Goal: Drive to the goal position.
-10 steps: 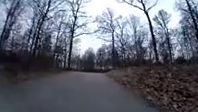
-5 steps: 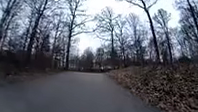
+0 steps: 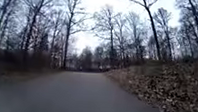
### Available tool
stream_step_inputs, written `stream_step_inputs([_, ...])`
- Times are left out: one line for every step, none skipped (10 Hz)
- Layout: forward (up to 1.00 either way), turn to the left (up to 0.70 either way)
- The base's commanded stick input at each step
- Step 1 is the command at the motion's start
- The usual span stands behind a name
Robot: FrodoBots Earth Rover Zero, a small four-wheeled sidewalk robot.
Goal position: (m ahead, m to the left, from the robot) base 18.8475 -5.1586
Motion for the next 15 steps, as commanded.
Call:
stream_step_inputs([1.0, 0.0])
stream_step_inputs([1.0, 0.0])
stream_step_inputs([1.0, 0.0])
stream_step_inputs([1.0, 0.0])
stream_step_inputs([1.0, 0.0])
stream_step_inputs([1.0, 0.0])
stream_step_inputs([1.0, 0.0])
stream_step_inputs([1.0, 0.0])
stream_step_inputs([1.0, 0.0])
stream_step_inputs([1.0, 0.0])
stream_step_inputs([1.0, 0.0])
stream_step_inputs([1.0, 0.0])
stream_step_inputs([1.0, 0.0])
stream_step_inputs([1.0, 0.0])
stream_step_inputs([1.0, 0.0])
